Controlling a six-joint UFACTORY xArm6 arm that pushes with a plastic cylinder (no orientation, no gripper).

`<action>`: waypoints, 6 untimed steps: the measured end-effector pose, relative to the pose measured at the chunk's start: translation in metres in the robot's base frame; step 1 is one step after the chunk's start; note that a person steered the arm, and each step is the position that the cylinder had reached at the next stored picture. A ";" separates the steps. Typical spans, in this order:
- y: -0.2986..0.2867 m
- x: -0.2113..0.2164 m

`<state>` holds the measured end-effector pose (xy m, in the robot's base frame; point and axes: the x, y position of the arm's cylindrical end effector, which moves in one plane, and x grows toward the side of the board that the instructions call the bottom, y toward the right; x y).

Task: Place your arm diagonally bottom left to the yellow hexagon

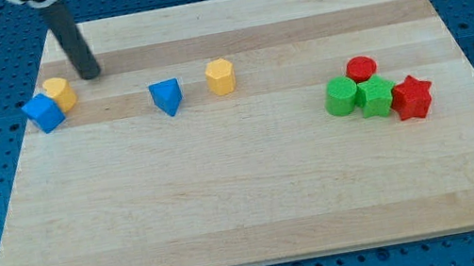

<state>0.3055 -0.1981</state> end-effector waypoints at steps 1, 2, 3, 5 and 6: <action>0.086 0.001; 0.187 0.003; 0.241 0.032; 0.214 0.107; 0.171 0.105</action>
